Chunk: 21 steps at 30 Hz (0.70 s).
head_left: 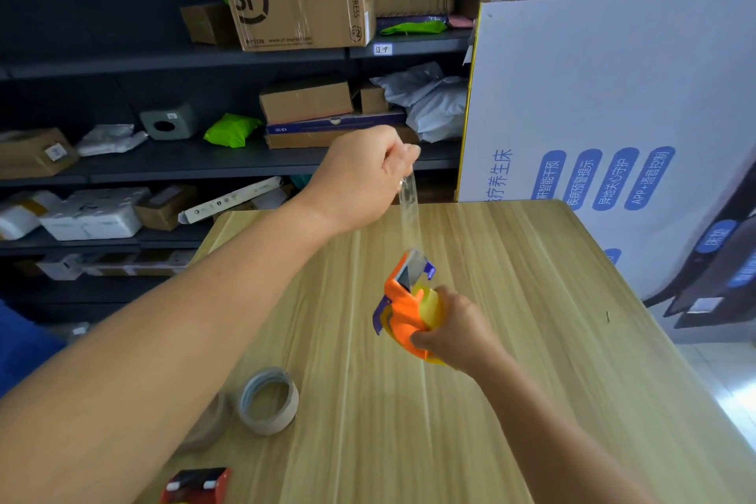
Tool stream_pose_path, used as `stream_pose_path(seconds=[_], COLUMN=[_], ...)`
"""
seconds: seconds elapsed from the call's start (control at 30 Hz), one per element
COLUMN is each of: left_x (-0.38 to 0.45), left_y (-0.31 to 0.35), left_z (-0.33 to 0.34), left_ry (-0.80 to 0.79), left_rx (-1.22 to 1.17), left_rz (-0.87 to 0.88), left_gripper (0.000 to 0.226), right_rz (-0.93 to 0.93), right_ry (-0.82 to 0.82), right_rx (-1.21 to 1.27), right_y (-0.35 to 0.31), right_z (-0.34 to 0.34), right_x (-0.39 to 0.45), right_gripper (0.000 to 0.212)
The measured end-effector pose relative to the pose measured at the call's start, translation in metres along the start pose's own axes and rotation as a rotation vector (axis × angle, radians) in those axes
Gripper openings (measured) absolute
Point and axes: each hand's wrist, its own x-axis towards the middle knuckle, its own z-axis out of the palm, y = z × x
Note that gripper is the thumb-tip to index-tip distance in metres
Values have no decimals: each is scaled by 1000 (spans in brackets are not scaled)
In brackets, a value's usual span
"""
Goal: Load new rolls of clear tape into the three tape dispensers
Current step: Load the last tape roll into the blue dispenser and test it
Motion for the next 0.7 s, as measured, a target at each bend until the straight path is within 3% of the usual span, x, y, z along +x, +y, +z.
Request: stream_pose_path(seconds=[0.13, 0.47, 0.7], left_x=[4, 4, -6], left_y=[0, 14, 14], left_z=[-5, -4, -6], left_ry=[44, -12, -17], left_rx=[-40, -146, -203], left_rz=[-2, -9, 0], left_gripper=[33, 31, 30], right_rz=[39, -108, -83], right_ry=[-23, -28, -11], right_rx=[133, 83, -43], right_y=[20, -16, -31], right_z=[8, 3, 13], right_x=[-5, -7, -11], right_gripper=[46, 65, 48])
